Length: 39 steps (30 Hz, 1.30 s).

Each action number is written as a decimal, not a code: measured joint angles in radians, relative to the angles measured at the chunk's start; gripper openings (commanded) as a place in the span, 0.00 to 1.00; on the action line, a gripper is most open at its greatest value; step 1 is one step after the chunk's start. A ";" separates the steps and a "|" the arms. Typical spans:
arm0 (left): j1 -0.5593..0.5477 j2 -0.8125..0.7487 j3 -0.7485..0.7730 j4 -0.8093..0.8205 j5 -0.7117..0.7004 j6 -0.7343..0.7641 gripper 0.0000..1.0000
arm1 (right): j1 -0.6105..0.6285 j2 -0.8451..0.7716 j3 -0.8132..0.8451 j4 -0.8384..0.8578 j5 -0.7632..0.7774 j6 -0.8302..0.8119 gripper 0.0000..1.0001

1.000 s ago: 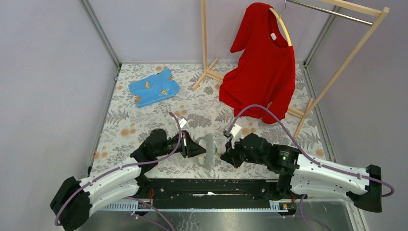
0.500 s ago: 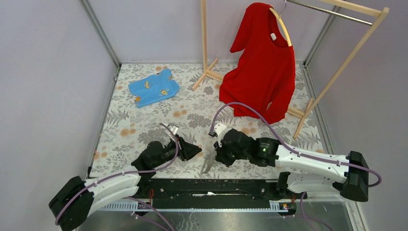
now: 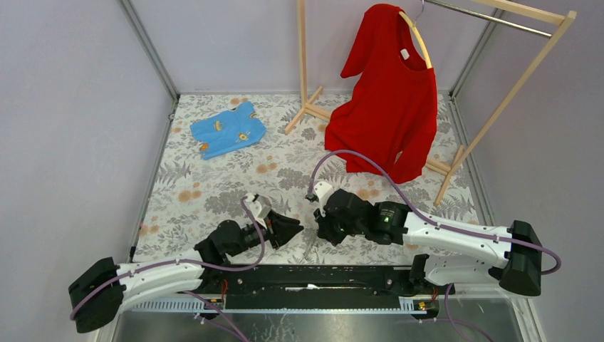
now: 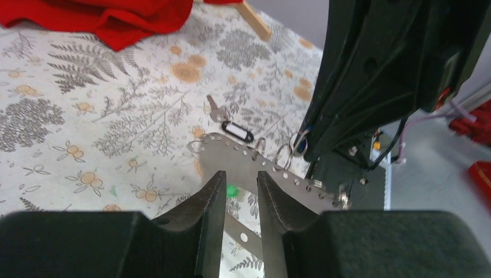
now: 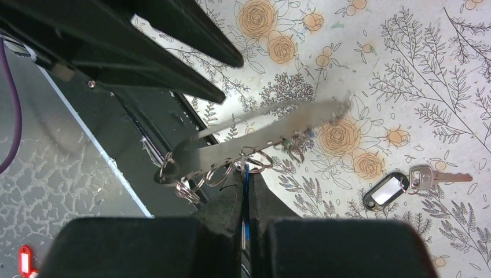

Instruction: Remove the keys from the keyring

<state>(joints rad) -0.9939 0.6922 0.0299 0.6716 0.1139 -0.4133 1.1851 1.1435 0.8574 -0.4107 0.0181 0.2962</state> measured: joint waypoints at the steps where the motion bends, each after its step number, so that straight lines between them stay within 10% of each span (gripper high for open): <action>1: -0.019 0.023 0.000 0.013 -0.008 0.027 0.29 | 0.000 0.002 0.000 0.000 0.000 0.000 0.00; 21: -0.351 0.273 0.000 0.261 -0.280 0.366 0.30 | 0.000 0.019 0.032 -0.011 0.000 0.049 0.00; 39: -0.389 0.418 -0.001 0.478 -0.373 0.457 0.30 | 0.000 0.019 0.032 -0.010 0.000 0.068 0.00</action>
<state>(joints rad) -1.3830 1.1107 0.0292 1.1492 -0.2596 0.0437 1.1851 1.1625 0.8894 -0.4210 0.0185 0.3645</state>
